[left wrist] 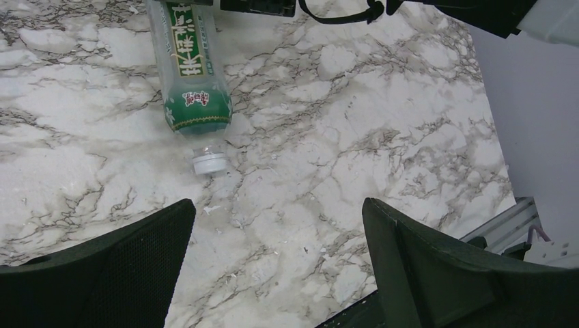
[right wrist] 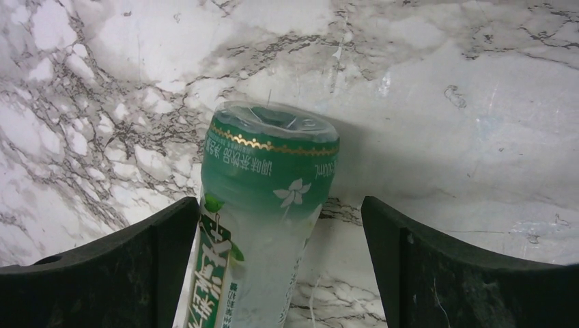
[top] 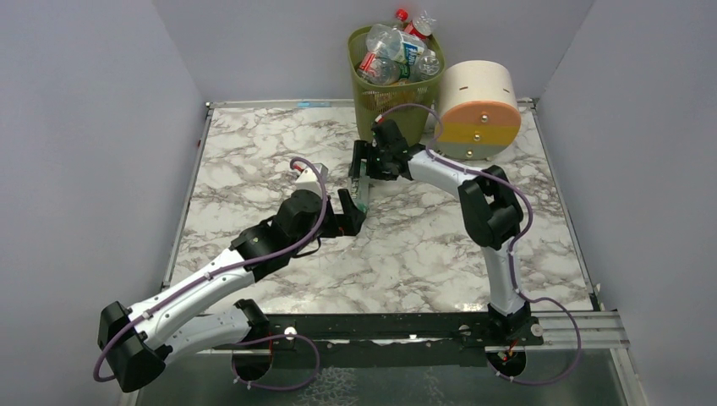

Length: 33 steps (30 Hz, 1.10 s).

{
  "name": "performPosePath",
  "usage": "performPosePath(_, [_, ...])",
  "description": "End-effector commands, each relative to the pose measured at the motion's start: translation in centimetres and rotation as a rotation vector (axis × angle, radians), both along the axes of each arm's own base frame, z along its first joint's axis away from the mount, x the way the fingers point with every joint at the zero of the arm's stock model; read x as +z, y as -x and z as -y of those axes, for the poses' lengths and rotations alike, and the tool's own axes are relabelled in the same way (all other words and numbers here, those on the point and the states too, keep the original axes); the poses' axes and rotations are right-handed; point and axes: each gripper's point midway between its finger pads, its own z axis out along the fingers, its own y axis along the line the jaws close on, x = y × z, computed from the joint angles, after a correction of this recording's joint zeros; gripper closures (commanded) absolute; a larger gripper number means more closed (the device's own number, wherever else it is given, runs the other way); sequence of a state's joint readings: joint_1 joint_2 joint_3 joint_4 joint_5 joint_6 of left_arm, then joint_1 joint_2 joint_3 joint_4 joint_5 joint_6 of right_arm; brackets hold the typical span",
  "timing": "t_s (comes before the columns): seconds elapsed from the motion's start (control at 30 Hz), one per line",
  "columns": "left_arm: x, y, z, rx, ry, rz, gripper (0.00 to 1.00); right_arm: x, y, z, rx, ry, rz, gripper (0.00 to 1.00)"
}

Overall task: Put the plastic bottles in the bin
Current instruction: Pick up the plastic bottle at the center of the board.

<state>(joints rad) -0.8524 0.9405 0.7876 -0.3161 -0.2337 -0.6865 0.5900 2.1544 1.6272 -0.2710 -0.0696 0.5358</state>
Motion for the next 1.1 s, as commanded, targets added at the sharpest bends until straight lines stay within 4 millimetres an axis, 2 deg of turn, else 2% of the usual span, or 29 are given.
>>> performPosePath(0.0, [0.2,0.2,-0.4,0.003,0.01,0.02,0.01,-1.4,-1.1,-0.1,-0.051,0.027,0.025,0.08])
performPosePath(0.1, [0.1,0.3,-0.3,0.002,0.014,0.017,0.01,-1.8,-1.7,-0.8,-0.05,0.031,0.024,0.08])
performPosePath(0.23, [0.3,0.4,-0.3,-0.001,0.023,0.018,0.01,-2.6,-1.3,-1.7,-0.031,0.047,0.013,0.11])
performPosePath(0.37, [0.6,0.3,-0.4,-0.001,0.024,0.028,0.01,-3.0,-0.5,-2.3,-0.016,0.056,0.009,0.25])
performPosePath(0.5, [1.3,0.2,-0.2,-0.007,0.024,0.04,0.01,-2.3,0.1,-2.3,-0.009,0.05,0.018,0.33])
performPosePath(0.67, [1.5,0.0,-0.3,-0.001,0.015,0.047,0.01,-1.0,2.4,-3.2,0.052,0.033,0.035,0.4])
performPosePath(0.8, [1.9,-0.2,-0.4,0.011,0.02,0.055,0.01,1.8,4.6,-4.5,0.135,-0.002,0.097,0.41])
performPosePath(0.9, [2.7,-0.5,-0.4,0.016,0.026,0.071,0.01,5.2,5.3,-4.7,0.162,-0.039,0.159,0.41])
performPosePath(1.07, [4.6,-0.7,-0.6,0.027,0.038,0.1,0.01,12.8,4.9,-4.1,0.158,-0.089,0.31,0.41])
